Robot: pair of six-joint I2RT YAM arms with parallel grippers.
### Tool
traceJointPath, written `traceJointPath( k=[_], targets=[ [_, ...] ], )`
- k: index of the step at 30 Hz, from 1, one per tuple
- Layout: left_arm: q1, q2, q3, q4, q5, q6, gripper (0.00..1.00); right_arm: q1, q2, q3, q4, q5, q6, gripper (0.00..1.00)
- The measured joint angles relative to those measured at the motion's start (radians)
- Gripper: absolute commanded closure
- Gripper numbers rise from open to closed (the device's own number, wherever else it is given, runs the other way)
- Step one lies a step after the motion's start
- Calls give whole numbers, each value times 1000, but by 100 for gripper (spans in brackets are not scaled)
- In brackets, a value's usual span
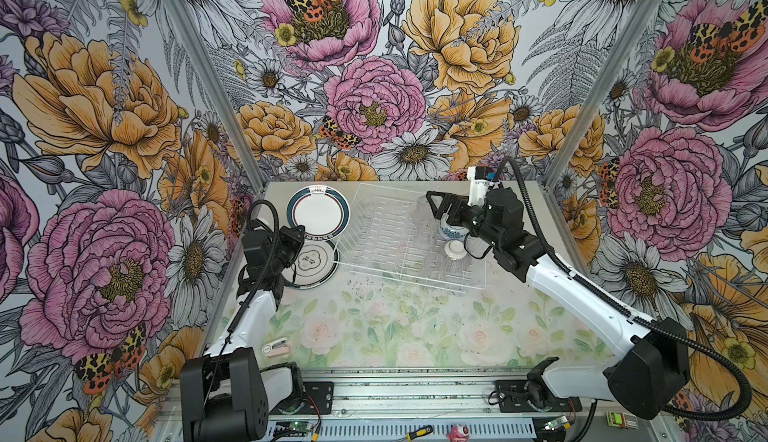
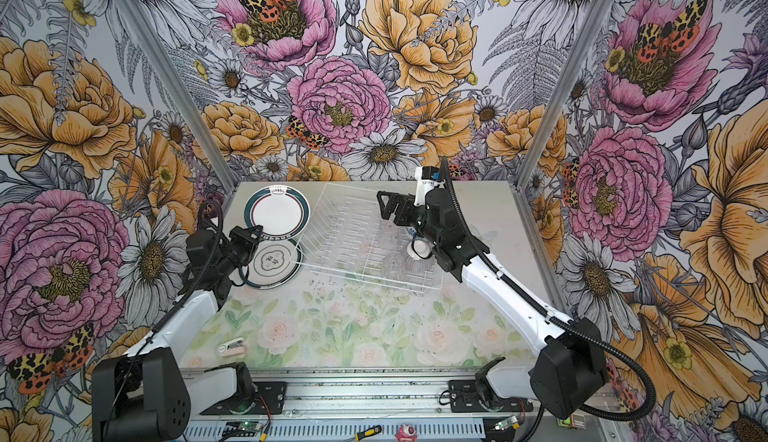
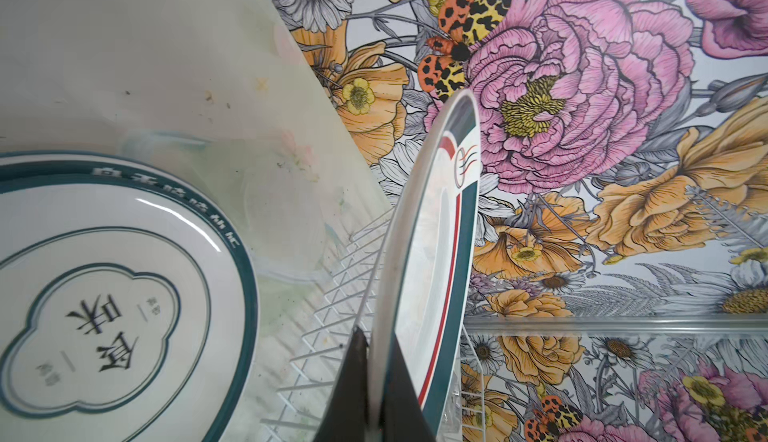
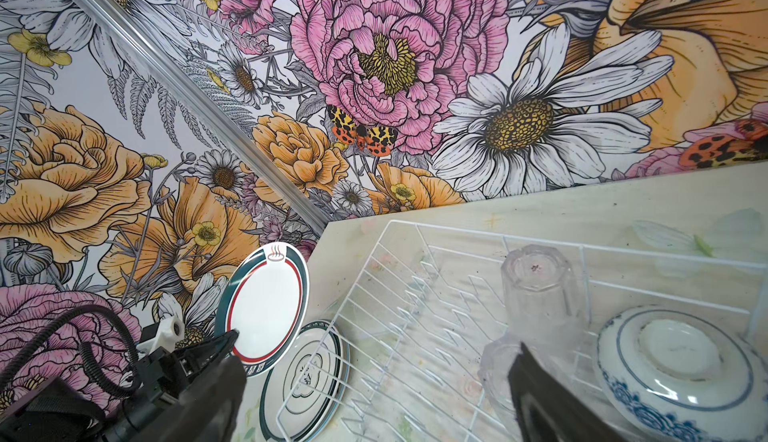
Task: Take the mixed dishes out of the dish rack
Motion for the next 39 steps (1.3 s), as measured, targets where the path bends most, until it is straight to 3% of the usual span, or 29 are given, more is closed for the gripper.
traceJointPath(
  k=[17,30,31,32,33,38,39],
  targets=[
    [14,-117,-109,-134,-172,27,100,-29,-49,-49,-13,-28,-19,1],
    [17,-142,-250,-167,-245,58,100,-40,-55,-66,-16,-43,-18,1],
    [17,-146,-250,-166,-246,61,88,-40,-55,-66,-17,-45,-16,1],
    [17,-149,-250,-163,-247,64,61,-40,-55,-66,-17,-46,-15,1],
    [17,-153,-250,-161,-249,71,47,-40,-55,-66,-17,-47,-14,1],
    [14,-161,-250,-179,-258,80,2,-40,-54,-66,-19,-50,-3,1],
    [11,-162,-250,-187,-259,83,1,-40,-52,-66,-21,-50,0,1]
  ],
)
